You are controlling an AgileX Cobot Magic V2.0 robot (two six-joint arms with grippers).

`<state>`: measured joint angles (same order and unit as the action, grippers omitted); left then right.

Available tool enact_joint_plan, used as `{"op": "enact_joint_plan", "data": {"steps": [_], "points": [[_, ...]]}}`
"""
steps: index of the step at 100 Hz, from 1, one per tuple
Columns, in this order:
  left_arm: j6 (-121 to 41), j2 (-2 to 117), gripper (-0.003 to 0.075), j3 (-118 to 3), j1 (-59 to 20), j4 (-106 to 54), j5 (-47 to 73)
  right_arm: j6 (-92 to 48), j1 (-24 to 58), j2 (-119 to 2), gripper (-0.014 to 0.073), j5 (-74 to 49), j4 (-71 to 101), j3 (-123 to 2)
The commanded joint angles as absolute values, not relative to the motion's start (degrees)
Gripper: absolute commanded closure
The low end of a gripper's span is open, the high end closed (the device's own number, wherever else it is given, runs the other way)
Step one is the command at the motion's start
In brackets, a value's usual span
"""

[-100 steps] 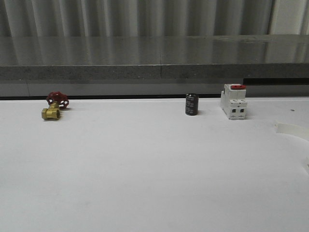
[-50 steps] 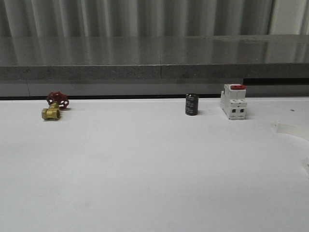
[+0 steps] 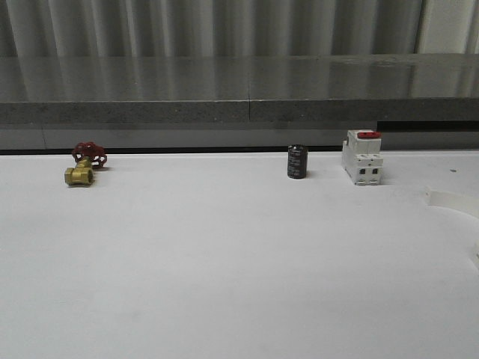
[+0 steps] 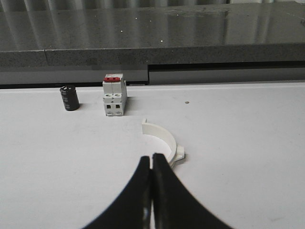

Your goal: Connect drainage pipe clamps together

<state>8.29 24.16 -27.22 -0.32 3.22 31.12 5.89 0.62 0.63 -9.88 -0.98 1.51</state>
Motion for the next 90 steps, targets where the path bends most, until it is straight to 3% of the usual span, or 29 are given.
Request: {"op": "enact_joint_plan", "data": {"steps": [1, 10, 17, 34, 41, 66, 90], "points": [[8.82, 24.92, 0.0738, -29.32, -0.22, 2.79, 28.03, 5.52, 0.33, 1.76, 0.0662, -5.51, -1.10, 0.68], [8.82, 24.92, 0.0711, -29.32, -0.22, 2.79, 28.89, 5.52, 0.33, 1.76, 0.0662, -5.51, -1.10, 0.68], [8.82, 24.92, 0.0631, -29.32, -0.22, 2.79, 29.02, 5.52, 0.33, 1.76, 0.0662, -5.51, -1.10, 0.68], [8.82, 24.92, 0.0283, -29.32, -0.22, 2.79, 29.02, 5.52, 0.33, 1.76, 0.0662, -5.51, -1.10, 0.68], [8.82, 24.92, 0.0204, -29.32, -0.22, 2.79, 29.02, 5.52, 0.33, 1.76, 0.0662, -5.51, -1.10, 0.68], [9.26, 26.81, 0.0199, -30.37, -0.22, 1.50, 29.46, 5.52, 0.33, 1.76, 0.0662, -5.51, -1.10, 0.68], [9.89, 45.46, 0.0199, -42.20, 1.47, 1.80, 35.31, 5.52, 0.33, 1.76, 0.0662, -5.51, -1.10, 0.68]]}}
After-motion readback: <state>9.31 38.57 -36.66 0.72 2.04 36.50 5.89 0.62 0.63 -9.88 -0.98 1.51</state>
